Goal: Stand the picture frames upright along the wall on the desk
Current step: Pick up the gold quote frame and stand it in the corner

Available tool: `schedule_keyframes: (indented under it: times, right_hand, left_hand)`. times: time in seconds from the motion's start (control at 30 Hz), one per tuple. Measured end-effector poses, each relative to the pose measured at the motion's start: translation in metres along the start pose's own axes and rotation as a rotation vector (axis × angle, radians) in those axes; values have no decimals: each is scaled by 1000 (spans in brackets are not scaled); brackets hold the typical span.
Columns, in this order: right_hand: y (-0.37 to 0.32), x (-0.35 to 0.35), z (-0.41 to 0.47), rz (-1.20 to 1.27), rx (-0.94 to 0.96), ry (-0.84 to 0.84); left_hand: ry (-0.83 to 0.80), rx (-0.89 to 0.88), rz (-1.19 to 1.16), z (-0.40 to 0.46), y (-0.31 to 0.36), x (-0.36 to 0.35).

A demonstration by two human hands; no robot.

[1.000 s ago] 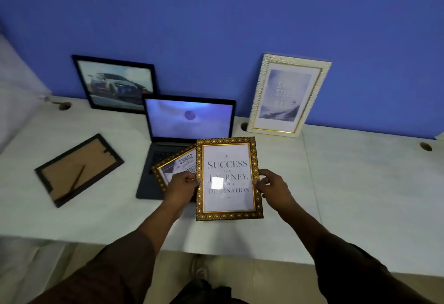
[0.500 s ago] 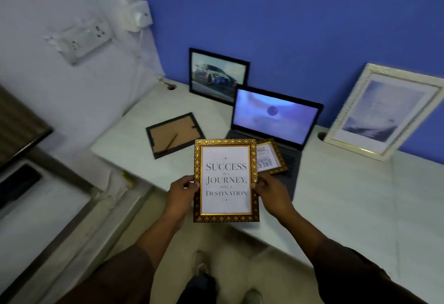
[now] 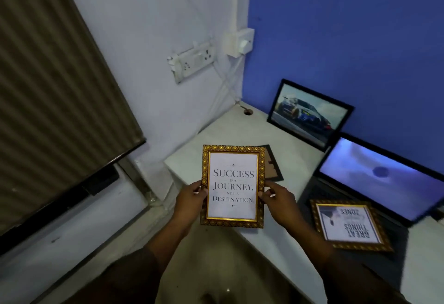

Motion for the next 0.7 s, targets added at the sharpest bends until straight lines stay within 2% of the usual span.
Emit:
schedule_keyframes:
  times: [0.23, 0.43, 0.7]
  right_hand:
    - [-47, 18, 70, 0, 60, -38]
    - [-57, 48, 148, -5, 118, -46]
    - [-75, 48, 224, -47, 188, -105]
  left_hand:
    - [48, -43, -69, 60, 38, 9]
    - [128, -72, -36, 102, 65, -19]
    - [212, -74, 1, 152, 83, -24]
Point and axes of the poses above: each hand's wrist, its own z-axis towards the middle knuckle, its own x-axis out of the back of the hand, y = z × x, the point moved 9 cm from there along z, towards the middle knuckle, and after that the axes turned 12 degrees about -z, right-handed, at the moved point
